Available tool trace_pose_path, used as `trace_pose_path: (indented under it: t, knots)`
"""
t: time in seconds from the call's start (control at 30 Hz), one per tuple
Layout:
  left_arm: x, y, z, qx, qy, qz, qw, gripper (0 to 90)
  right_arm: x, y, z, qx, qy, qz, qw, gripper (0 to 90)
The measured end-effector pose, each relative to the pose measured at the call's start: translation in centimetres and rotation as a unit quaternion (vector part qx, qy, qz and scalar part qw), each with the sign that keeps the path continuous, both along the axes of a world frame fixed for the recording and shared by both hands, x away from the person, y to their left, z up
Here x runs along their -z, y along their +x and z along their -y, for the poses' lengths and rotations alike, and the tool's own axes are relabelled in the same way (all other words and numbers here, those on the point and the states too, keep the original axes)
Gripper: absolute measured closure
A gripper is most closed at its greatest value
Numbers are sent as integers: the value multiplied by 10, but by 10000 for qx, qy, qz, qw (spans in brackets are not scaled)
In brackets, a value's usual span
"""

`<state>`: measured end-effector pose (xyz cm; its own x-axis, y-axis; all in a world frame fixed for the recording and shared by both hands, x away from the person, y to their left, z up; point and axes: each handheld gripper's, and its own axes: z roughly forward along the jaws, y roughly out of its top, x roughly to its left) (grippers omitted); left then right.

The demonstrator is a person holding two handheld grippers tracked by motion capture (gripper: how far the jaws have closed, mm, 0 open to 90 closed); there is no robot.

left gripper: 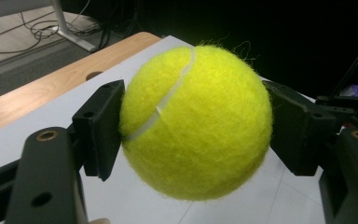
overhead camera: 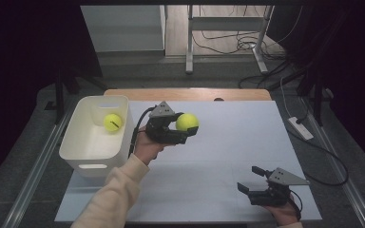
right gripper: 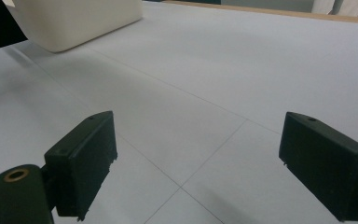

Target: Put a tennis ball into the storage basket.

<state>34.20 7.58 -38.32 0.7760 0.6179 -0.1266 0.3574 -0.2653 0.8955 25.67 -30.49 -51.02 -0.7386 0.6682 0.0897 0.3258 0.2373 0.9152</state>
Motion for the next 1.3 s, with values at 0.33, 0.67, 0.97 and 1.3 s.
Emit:
trace_pose_path:
  t: [0.33, 0.67, 0.97, 1.3]
  knots:
    - [-5, 0, -10, -134, -1, 56, 9999, 273, 0, 0, 1, 16, -6, 3, 10000, 110]
    - [-10, -1, -22, -284, -29, 109, 9995, 273, 0, 0, 0, 26, -9, 11, 10000, 111]
    - [-13, -2, -36, -462, -48, 149, 9988, 273, 0, 0, 1, 28, -10, 9, 10000, 110]
    - [-15, -2, -46, -589, -4, 182, 9981, 273, 1, 0, 1, 30, -14, 4, 10000, 111]
